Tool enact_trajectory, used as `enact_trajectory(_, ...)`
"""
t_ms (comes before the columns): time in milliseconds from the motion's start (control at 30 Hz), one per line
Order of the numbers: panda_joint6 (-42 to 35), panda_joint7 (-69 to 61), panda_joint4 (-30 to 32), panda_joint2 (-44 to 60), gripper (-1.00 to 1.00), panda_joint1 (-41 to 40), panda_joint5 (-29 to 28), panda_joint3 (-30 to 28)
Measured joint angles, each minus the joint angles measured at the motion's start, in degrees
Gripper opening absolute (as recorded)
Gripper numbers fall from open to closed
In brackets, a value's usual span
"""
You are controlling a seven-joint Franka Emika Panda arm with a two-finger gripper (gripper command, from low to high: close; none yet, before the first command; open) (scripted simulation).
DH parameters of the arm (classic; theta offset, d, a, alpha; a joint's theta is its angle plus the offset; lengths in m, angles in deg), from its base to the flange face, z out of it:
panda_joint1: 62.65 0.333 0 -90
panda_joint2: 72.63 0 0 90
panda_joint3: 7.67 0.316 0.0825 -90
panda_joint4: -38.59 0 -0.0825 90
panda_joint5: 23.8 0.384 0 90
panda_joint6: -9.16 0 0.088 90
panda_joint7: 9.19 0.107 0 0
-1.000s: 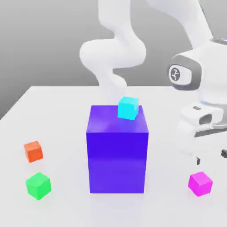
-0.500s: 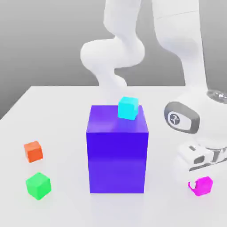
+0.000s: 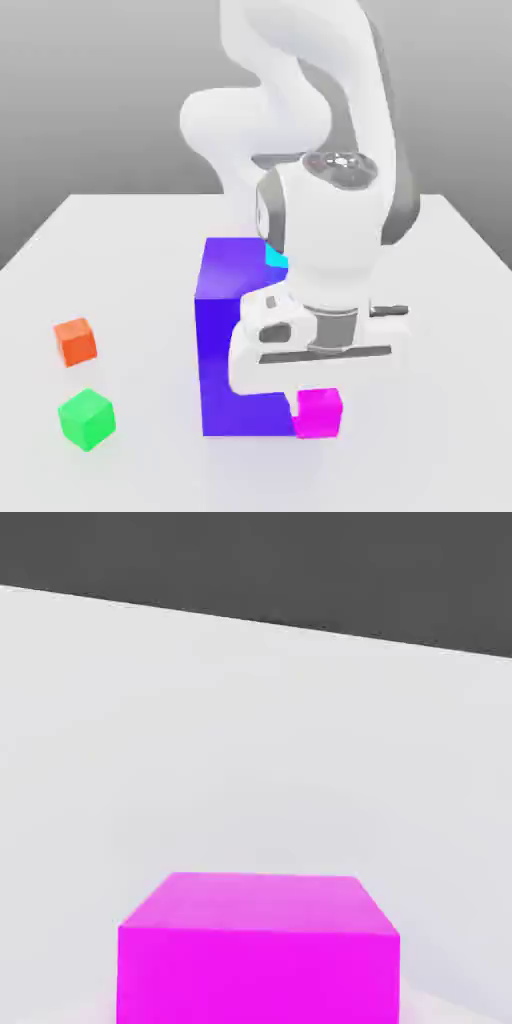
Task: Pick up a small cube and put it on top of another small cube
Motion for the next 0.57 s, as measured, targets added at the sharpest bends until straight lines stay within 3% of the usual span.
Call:
enact_trajectory(267, -3.02, -16.87, 1.13, -4.23, -1.0, -20.07, 3.35, -9.27)
enact_trajectory(433, 4.36, -20.73, 0.81, 3.54, -1.0, -21.84, 6.39, -7.89)
enact_trajectory(467, 6.08, -21.17, 0.72, 5.37, 1.0, -22.14, 6.97, -7.48)
enact_trajectory(567, 6.07, -21.17, 0.72, 5.37, 1.0, -22.14, 6.97, -7.48)
